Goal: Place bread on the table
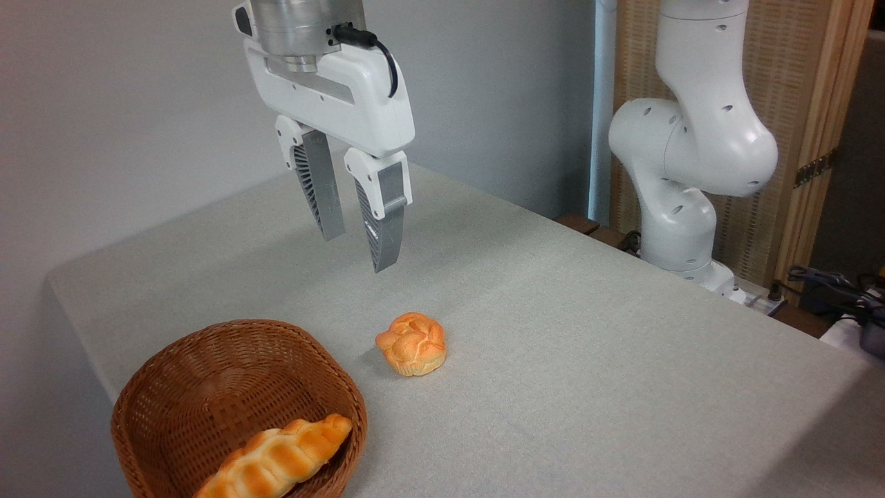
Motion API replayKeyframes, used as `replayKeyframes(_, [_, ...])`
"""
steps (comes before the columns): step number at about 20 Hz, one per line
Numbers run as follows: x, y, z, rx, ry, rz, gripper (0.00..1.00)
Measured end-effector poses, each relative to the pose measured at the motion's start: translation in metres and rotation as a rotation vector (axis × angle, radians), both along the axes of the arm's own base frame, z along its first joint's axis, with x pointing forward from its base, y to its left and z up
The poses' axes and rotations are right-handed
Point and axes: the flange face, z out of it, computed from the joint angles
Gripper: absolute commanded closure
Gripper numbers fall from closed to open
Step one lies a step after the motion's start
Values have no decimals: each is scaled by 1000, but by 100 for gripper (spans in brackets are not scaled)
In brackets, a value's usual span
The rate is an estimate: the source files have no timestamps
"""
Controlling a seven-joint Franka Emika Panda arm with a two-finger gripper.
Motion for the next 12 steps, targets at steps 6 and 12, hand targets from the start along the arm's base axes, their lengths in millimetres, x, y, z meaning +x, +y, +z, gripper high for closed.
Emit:
replayKeyframes(6, [0,1,0,0,0,2,0])
replayKeyframes(12, [3,-1,1,0,-22,-1,0])
